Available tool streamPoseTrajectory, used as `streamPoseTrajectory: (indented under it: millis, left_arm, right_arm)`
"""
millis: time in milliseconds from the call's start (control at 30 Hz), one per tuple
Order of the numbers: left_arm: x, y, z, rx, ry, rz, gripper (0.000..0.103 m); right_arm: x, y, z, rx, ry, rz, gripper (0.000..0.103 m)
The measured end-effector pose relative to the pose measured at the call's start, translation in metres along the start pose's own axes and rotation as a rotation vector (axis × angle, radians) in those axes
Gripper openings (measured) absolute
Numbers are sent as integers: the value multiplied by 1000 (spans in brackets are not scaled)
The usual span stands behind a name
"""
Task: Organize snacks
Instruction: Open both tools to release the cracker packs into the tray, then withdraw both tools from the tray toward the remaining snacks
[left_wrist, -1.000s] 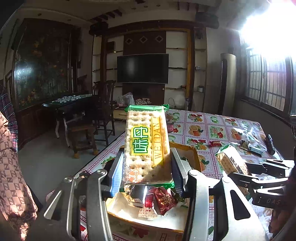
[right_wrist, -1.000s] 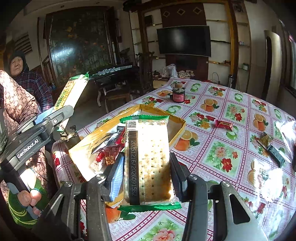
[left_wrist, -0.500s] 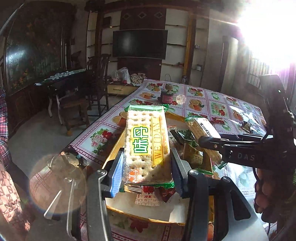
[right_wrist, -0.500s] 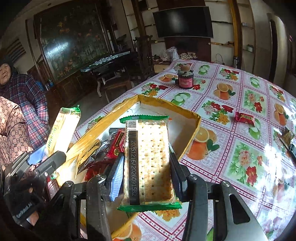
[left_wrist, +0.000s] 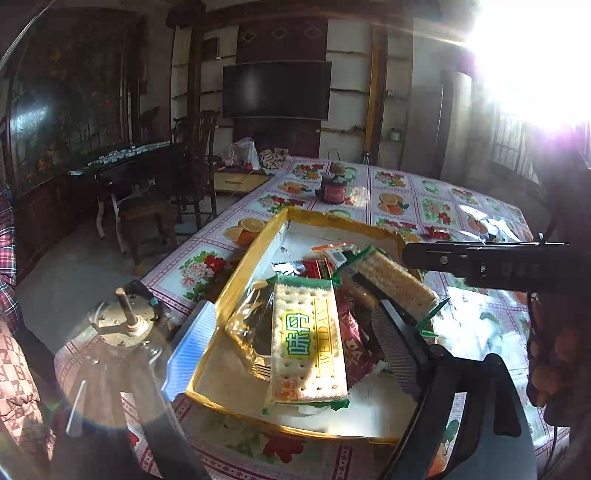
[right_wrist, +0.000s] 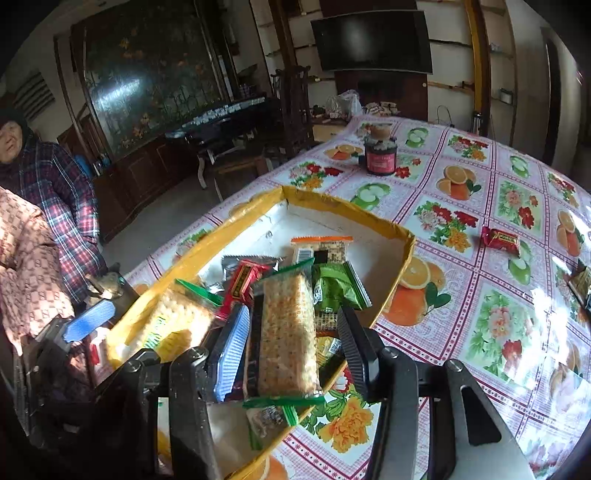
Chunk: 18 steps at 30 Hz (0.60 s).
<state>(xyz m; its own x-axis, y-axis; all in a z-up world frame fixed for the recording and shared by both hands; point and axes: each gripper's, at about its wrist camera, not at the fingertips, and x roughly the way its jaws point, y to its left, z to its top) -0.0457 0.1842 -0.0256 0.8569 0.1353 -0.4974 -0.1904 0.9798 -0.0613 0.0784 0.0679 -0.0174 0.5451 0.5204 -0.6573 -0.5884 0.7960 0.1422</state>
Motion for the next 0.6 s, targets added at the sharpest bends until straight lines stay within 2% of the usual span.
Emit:
streamPoseTrajectory:
  millis: [100,133,167,233,333,600]
  left_arm:
    - [-19,5,4,-15,-83,-16,91]
    - [-24,6,5,-16,-104,-14,92]
    - [-28,7,6,-12,-126,-7,93]
    - [-34,6,6,3,-153,3,93]
    - [-42,4,6,22,-184,21,93]
    - [-52,10,6,36,-222,51,94]
  right_arm:
    - [-61,14,2,-34,-150,161,52]
    - [-84,24,2,-73,-202,229,55]
    - [-104,36,0,-113,-241,286,64]
    - [-135,65,-1,-201,-280,350,67]
    - [-157,101,-2,-307,-284,345,68]
    - [-162,134,-7,-350,-236,414,68]
